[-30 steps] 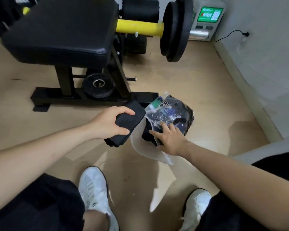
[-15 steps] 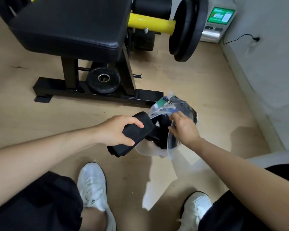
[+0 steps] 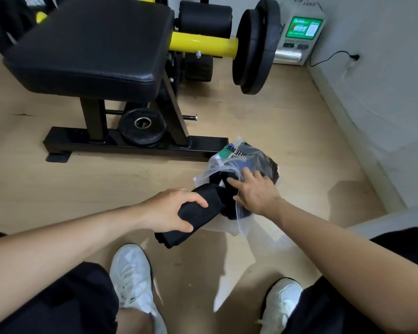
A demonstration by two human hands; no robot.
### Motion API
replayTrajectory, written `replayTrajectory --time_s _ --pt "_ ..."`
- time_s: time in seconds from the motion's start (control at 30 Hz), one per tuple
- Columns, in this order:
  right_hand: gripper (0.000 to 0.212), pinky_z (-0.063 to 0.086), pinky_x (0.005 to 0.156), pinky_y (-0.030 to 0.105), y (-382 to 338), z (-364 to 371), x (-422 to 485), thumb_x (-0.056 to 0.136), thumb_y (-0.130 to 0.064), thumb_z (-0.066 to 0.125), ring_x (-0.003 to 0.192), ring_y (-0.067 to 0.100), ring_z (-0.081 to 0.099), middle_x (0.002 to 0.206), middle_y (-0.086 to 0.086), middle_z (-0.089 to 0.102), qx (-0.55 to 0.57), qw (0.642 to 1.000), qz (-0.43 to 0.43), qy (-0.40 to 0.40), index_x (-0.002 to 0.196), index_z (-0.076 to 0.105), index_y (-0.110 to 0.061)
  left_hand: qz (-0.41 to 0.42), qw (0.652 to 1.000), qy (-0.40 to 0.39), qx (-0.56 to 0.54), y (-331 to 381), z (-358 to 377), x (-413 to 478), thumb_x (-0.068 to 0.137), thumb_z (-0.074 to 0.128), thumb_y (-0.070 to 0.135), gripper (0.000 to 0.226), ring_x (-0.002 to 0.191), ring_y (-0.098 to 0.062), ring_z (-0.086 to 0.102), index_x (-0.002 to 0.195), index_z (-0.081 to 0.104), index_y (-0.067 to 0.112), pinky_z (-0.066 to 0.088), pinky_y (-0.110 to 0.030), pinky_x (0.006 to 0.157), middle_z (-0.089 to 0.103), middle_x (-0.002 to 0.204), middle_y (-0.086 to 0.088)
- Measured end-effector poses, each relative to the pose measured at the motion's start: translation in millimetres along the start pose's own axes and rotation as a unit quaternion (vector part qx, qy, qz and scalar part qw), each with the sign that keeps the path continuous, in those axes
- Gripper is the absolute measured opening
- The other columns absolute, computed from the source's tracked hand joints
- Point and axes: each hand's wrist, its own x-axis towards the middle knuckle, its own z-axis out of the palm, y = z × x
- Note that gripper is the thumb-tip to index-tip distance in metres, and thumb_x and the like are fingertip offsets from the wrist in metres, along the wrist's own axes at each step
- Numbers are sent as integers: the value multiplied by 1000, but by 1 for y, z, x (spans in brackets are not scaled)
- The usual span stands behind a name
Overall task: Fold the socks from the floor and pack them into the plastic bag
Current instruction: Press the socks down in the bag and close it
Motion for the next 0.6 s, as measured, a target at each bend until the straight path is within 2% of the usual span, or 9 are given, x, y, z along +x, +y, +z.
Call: replayTrajectory --time_s 0.1,0.23,0.3,0.33,0.4,0.47,0.6 --pt "46 50 82 43 -5 -1 -3 96 -51 51 113 36 49 128 11 42 -40 998 -24 -36 130 54 -20 -8 1000 -3 0 -5 -1 1 80 80 27 57 110 -9 51 125 57 51 45 -28 94 55 117 14" --pt "32 52 73 40 -1 -18 -4 98 -38 53 102 33 56 115 9 55 -7 999 -38 -5 111 62 -10 -16 1000 -2 7 -11 -4 1 80 80 28 56 110 -10 51 124 56 52 45 -29 94 55 118 12" --pt "17 53 65 42 2 -25 -5 92 -21 60 88 34 59 104 10 56 7 999 -37 31 104 60 -8 -18 1000 3 5 -13 -5 3 80 80 28 56 110 -12 51 124 56 53 46 -31 95 55 118 11" --pt "17 52 56 42 4 -27 -6 85 -8 64 78 35 59 98 11 56 10 998 -33 47 101 59 -7 -16 1000 7 5 -13 -6 3 79 80 28 57 110 -12 51 124 56 52 46 -32 94 55 117 10" --pt "38 44 44 39 10 -27 -7 70 11 63 65 36 56 93 13 55 19 997 -23 68 104 58 -4 -12 1000 16 5 -11 -4 5 79 81 28 57 110 -13 51 125 57 52 46 -33 94 55 118 10" --pt "53 41 42 38 16 -28 -8 64 17 61 65 35 55 96 12 54 18 996 -19 84 112 56 -3 -6 1000 21 -3 -8 -1 6 79 81 28 57 110 -13 51 125 57 52 46 -34 96 55 119 9" --pt "55 46 43 39 27 -38 -9 63 15 59 71 37 59 101 10 53 19 994 6 106 114 53 -5 8 1000 9 -18 2 8 7 79 81 29 57 112 -11 50 126 56 52 45 -33 98 54 120 11"
